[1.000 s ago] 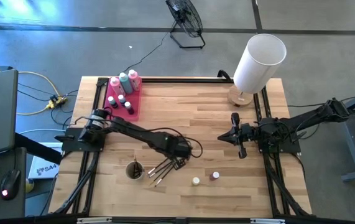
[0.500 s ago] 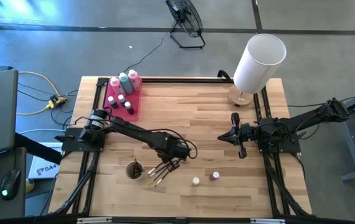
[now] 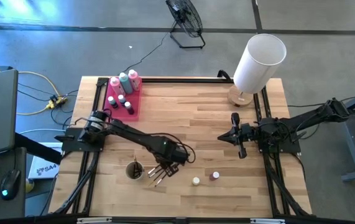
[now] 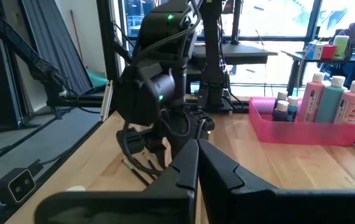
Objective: Pick & Place Paint Supplies
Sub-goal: Put the silver paintbrush into the light brown cup
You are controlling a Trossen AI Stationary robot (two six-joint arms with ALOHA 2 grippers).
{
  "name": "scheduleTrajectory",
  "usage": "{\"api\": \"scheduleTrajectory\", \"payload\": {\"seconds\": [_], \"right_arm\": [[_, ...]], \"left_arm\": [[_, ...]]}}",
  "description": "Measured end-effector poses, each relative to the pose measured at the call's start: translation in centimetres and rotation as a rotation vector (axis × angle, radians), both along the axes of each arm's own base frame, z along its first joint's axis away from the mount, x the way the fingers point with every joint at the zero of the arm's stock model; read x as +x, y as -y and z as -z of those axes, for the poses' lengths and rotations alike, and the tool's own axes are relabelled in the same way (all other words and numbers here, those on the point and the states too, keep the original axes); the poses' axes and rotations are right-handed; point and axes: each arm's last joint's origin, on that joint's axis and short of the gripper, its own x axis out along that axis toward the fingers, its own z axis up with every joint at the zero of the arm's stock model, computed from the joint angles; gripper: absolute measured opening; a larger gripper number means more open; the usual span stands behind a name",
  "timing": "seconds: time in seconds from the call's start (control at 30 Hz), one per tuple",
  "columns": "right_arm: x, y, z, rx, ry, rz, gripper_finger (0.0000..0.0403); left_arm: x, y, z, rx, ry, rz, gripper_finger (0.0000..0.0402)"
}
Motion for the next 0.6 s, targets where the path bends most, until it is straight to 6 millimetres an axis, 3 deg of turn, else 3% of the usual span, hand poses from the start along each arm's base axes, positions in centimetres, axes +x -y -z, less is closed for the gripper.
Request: {"api": "scheduleTrajectory", "payload": {"seconds": [0.6], "right_arm": [[0.0,0.0,0.0,0.001,0.0,0.0,0.0003]], "left_arm": [[0.5,0.8,3.1,0.019,-0.074,-0.03,0.0117]]}}
